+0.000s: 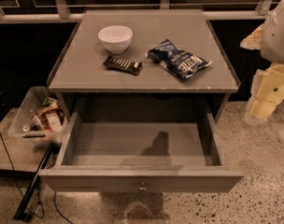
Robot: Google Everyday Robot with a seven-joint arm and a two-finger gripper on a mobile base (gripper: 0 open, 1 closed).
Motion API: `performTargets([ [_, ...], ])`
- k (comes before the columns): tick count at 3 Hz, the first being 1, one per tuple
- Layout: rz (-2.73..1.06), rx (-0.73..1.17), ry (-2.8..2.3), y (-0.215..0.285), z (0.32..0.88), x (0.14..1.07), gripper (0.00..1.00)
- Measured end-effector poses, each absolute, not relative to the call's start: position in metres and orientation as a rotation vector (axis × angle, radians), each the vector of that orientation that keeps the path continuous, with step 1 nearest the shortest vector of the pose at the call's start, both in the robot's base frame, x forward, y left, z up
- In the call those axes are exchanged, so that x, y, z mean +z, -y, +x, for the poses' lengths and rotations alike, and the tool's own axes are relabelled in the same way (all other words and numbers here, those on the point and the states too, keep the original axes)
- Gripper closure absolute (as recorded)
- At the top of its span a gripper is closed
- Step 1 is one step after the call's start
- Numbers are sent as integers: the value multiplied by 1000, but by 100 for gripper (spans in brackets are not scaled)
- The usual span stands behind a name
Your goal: Close top drawer
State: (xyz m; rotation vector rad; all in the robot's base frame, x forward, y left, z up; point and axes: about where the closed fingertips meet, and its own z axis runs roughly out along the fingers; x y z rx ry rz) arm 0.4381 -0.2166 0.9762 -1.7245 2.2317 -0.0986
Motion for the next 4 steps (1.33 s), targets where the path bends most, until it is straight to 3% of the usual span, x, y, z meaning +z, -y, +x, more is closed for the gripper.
performTargets([
  [2, -1709, -28, -2238, 221, 424, 961, 0],
  [4, -1497, 177, -2204, 221, 407, 906, 42],
])
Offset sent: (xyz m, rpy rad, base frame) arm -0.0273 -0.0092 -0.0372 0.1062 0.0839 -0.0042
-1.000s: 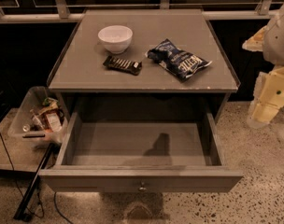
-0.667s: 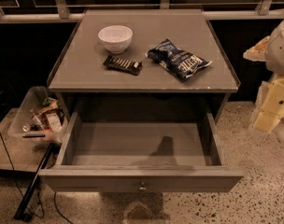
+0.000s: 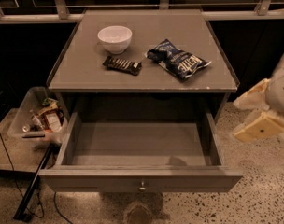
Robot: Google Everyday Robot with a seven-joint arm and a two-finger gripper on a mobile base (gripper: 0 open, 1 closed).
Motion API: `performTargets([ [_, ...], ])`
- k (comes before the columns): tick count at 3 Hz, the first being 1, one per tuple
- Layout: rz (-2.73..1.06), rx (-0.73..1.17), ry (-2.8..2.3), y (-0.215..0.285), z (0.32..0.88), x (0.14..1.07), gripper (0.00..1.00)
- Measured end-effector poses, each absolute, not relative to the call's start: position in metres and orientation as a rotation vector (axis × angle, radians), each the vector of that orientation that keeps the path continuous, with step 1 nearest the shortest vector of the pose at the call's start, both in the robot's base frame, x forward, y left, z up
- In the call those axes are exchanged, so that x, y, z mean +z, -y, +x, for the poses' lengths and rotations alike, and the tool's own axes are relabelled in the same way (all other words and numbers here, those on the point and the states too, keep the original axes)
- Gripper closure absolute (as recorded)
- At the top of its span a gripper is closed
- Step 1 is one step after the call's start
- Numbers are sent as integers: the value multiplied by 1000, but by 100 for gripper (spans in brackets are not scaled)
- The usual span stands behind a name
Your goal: Close top drawer
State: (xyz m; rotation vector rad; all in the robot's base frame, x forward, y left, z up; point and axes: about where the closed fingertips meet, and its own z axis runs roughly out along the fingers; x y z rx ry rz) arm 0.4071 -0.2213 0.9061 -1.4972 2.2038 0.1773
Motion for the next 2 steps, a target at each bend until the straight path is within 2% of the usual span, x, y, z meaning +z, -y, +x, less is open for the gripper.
performTargets([
  [1, -1300, 208, -2220, 222, 399, 874, 65],
  [2, -1244, 159, -2197, 226, 412, 873, 88],
])
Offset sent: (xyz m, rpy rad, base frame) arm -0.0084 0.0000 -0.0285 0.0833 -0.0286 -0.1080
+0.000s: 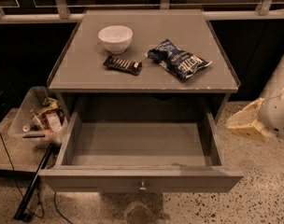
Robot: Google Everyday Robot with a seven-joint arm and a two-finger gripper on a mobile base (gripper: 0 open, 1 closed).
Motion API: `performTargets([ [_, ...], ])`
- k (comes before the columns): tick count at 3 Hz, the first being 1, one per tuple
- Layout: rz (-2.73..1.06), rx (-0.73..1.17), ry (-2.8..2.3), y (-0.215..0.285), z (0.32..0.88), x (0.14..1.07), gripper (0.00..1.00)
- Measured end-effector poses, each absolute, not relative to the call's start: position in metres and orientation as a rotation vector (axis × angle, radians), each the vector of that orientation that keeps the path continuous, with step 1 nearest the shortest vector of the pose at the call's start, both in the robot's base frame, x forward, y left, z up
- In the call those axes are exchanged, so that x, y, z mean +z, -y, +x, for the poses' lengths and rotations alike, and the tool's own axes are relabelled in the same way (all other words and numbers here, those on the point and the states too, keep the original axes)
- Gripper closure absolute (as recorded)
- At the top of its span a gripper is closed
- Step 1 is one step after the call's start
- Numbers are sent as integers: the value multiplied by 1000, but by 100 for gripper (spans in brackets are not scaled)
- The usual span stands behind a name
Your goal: Close top drawer
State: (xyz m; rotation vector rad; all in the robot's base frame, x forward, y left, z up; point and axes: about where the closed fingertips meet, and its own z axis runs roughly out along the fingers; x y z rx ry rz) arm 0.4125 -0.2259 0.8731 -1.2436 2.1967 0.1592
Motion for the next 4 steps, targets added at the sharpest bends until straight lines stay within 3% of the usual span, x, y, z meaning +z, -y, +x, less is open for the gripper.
performTargets([
  [1, -1244, 159, -2196, 226, 413, 873, 100],
  [4, -1174, 370, -2328, 175, 365, 757, 100],
])
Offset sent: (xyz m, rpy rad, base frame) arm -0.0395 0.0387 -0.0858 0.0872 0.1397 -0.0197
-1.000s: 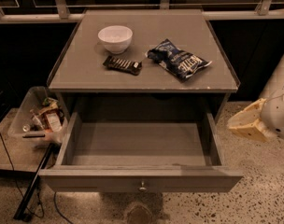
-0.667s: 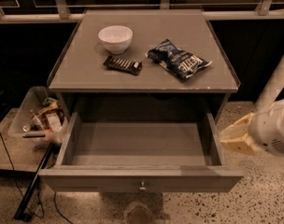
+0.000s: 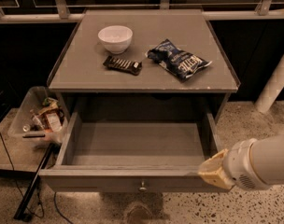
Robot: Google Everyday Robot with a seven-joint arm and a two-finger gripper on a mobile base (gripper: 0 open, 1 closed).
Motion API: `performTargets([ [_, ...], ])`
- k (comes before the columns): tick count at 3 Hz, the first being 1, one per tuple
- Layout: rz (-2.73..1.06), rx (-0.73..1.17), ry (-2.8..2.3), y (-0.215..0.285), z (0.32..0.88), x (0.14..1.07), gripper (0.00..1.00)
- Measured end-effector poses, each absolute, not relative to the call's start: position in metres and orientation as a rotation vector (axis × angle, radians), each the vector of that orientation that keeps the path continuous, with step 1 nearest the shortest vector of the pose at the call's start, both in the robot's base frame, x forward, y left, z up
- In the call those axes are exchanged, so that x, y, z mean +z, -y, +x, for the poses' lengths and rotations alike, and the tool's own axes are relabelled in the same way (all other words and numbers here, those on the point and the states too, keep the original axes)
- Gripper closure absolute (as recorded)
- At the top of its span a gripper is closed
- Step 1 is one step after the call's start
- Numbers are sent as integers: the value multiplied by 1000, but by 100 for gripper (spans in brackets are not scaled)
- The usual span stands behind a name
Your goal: Close top drawer
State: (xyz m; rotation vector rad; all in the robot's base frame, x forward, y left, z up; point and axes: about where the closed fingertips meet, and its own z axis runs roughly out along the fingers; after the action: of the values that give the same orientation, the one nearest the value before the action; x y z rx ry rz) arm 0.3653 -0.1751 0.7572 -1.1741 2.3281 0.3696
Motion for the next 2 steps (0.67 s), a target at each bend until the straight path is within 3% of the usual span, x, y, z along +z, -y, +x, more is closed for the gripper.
performTargets([
  [2, -1226, 414, -2314, 146, 344, 688, 100],
])
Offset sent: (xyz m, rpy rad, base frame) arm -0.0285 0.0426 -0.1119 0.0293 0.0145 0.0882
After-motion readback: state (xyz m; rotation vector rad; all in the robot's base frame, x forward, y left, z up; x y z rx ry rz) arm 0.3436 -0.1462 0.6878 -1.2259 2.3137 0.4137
